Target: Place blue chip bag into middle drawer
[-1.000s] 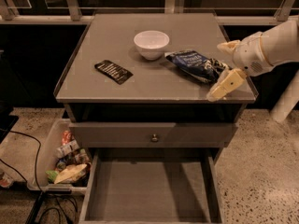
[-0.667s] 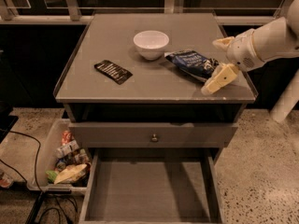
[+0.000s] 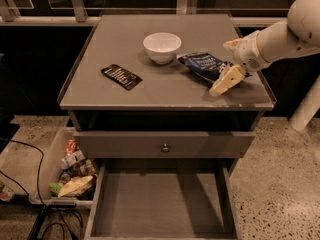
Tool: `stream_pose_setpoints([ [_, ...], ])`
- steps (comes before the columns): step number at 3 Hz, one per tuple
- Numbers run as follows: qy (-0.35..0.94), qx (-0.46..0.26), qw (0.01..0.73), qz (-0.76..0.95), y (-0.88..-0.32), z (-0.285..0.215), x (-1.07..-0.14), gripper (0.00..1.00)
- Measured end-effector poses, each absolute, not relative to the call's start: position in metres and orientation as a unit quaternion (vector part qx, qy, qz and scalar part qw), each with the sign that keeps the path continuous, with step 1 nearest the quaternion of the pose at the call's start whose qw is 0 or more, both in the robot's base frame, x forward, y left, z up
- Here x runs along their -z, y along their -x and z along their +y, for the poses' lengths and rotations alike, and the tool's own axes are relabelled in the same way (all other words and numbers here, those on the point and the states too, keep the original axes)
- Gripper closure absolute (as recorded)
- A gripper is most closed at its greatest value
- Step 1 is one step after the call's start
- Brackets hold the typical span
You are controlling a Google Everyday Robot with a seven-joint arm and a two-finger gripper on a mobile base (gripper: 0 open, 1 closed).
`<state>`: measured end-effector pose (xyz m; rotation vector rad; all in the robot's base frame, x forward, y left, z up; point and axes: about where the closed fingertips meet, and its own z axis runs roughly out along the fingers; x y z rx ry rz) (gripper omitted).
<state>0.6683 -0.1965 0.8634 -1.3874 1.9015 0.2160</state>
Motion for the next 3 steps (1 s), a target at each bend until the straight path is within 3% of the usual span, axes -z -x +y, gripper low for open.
stream_pose_setpoints([
  [1, 0.543, -0.085, 0.379, 0.744, -0.6683, -0.1965, -0.8633, 0.18],
  [3, 0.543, -0.085, 0.379, 0.744, -0.6683, -0.1964, -0.8633, 0.66],
])
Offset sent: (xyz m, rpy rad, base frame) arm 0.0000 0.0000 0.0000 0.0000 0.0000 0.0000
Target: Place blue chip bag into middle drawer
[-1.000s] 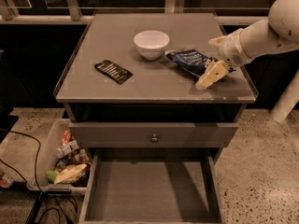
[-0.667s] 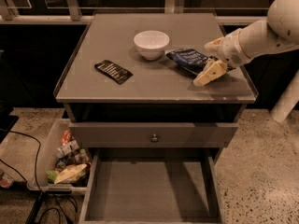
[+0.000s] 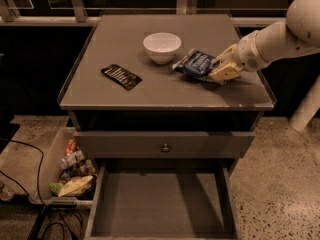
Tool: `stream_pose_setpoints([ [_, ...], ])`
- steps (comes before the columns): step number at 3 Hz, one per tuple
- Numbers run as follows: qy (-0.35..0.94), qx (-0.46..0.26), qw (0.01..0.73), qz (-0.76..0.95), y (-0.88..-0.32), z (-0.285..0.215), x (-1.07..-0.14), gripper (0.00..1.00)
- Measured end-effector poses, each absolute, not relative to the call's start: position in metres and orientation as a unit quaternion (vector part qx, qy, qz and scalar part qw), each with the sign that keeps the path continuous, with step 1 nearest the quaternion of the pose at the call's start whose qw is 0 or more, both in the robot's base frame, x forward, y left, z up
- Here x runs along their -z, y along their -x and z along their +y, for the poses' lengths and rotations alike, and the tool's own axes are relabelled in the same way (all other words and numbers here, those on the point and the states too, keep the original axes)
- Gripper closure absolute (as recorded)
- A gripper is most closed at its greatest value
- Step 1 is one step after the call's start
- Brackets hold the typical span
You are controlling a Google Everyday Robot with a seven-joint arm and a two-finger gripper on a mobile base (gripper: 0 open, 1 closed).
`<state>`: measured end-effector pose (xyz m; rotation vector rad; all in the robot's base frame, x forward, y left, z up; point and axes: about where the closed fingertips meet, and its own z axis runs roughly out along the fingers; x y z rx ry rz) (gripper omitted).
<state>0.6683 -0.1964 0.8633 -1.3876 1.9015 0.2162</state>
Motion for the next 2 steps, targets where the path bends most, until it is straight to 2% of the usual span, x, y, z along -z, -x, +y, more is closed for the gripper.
stream_pose_setpoints([
  [1, 0.543, -0.085, 0.379, 0.744, -0.6683, -0.1964, -0.8633, 0.88],
  [2, 0.543, -0.085, 0.379, 0.744, -0.6684, -0.1964, -0.8632, 1.00],
])
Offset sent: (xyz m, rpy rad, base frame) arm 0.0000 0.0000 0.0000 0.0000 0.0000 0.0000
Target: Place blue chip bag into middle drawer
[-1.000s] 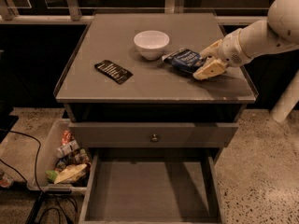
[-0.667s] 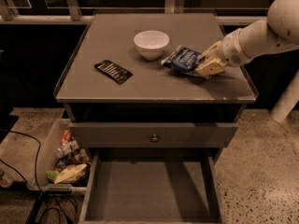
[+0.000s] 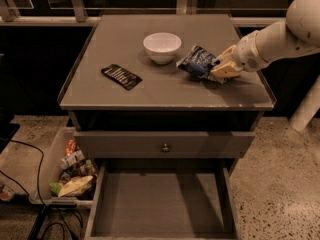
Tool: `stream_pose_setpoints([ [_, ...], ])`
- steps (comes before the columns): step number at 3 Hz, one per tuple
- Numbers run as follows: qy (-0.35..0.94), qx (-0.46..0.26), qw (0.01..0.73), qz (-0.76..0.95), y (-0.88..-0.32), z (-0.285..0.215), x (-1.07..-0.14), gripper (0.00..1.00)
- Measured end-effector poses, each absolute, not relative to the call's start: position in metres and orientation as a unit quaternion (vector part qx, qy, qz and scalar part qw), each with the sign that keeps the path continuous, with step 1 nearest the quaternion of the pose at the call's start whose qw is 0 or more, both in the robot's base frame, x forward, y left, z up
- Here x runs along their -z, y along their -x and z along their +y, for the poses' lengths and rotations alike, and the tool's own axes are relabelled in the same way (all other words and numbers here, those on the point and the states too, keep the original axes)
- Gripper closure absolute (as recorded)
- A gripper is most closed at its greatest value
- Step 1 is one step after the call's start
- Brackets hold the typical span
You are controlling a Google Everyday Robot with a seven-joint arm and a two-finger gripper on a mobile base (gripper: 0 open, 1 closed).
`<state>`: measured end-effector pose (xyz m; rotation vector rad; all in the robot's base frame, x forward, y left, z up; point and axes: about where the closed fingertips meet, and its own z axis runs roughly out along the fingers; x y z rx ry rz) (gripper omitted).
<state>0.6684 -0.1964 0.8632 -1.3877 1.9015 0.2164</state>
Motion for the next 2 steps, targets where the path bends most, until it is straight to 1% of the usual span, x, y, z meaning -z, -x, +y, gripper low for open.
stream_pose_setpoints([
  [1, 0.548, -0.081, 0.377, 0.743, -0.662, -0.200, -0.864, 1.00],
  [2, 0.551, -0.080, 0.382, 0.738, -0.638, -0.216, -0.876, 1.00],
])
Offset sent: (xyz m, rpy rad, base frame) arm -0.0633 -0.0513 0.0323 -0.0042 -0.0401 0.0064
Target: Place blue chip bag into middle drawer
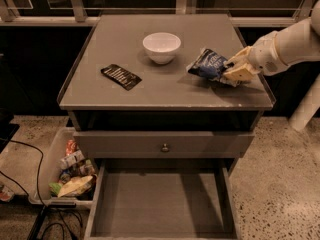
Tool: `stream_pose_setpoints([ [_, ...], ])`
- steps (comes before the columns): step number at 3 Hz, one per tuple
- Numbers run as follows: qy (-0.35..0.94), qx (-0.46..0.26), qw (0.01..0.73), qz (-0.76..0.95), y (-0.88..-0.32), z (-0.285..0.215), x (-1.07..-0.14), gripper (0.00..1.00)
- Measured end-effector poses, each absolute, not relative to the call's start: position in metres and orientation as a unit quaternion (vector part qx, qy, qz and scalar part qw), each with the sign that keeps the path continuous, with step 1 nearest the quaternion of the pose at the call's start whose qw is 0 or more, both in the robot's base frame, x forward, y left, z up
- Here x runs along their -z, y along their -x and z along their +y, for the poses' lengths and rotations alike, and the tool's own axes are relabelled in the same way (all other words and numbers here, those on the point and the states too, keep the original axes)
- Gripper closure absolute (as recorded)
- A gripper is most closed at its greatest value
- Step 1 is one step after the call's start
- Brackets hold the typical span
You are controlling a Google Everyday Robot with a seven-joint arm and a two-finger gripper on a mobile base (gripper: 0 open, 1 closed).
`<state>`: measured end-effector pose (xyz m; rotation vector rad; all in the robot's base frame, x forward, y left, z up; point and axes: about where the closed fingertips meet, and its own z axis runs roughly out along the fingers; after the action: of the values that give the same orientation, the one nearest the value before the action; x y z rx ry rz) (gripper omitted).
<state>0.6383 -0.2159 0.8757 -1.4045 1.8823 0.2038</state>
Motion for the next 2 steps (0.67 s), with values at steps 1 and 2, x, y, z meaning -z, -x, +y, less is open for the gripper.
stream_pose_setpoints([
  [1, 0.554, -0.082, 0.397, 0.727, -0.599, -0.231, -0.894, 1.00],
  [2, 0.561, -0.081, 0.411, 0.714, -0.549, -0.244, -0.911, 1.00],
])
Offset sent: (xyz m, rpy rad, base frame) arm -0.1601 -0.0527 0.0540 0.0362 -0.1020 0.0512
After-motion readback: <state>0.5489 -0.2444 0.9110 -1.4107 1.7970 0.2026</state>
